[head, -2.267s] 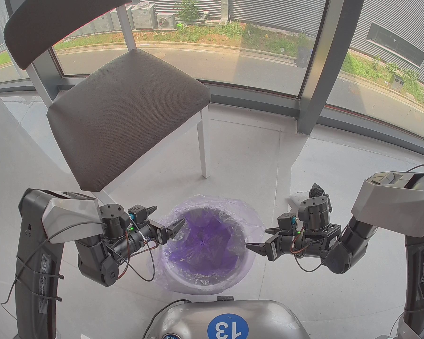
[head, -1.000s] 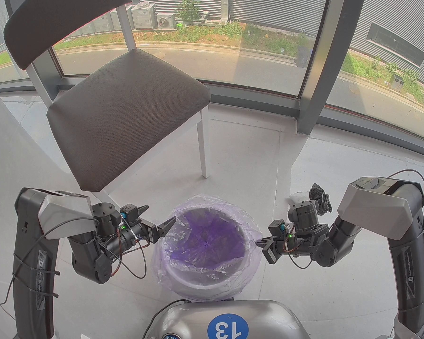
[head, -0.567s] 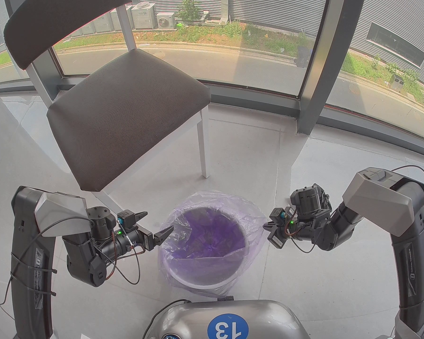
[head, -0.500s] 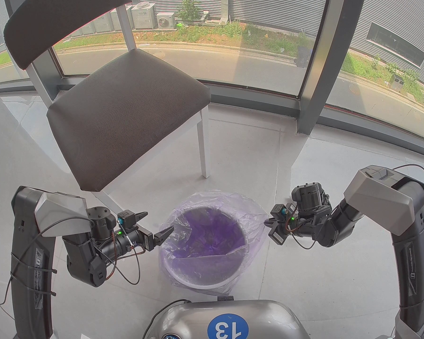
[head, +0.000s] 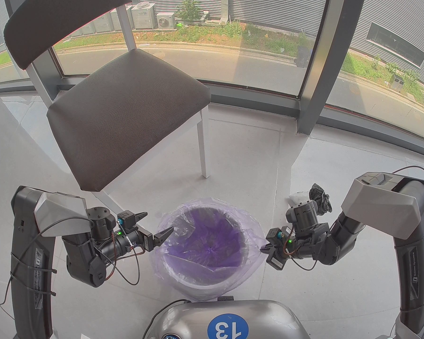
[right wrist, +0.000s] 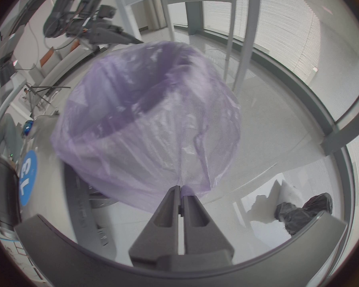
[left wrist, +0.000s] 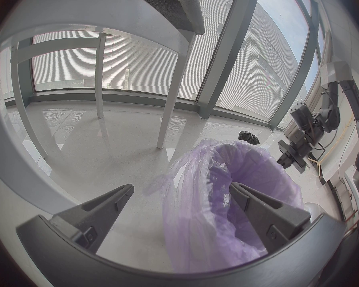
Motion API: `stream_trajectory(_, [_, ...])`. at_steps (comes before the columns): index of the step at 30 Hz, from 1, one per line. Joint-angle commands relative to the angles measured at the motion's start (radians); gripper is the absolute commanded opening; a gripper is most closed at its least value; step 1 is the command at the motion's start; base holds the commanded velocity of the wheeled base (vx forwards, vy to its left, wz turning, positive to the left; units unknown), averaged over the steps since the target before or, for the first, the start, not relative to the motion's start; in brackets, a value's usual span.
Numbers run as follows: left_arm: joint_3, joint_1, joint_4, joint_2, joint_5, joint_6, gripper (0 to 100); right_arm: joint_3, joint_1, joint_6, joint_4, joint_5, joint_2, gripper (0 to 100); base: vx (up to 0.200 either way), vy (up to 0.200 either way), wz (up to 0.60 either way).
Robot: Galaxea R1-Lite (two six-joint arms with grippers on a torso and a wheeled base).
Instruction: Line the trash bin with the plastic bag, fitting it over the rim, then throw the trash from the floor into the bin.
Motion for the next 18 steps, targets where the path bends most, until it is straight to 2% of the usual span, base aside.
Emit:
stream_trajectory(1, [-0.001, -0.002, -0.018, -0.001, -0.001, 0.001, 100, 0.024, 0.029, -0.001, -0.004, -0.001, 0.004, 0, 0.000, 0.000, 0.00])
stream_trajectory(11, [0.005, -0.005, -0.018, -0.001, -0.001, 0.001, 100, -0.028, 0.040, 0.001, -0.005, -0.004, 0.051, 0, 0.000, 0.000, 0.00])
stream_trajectory(12, [0.005, -0.007, -0.018, -0.001, -0.001, 0.001, 100, -0.025, 0.040, 0.001, -0.007, -0.004, 0.051, 100, 0.000, 0.000, 0.00])
stream_trajectory(18, [0.007, -0.007, -0.018, -0.004, -0.001, 0.001, 100, 0.079, 0.040, 0.001, -0.007, -0.001, -0.013, 100, 0.000, 0.000, 0.00])
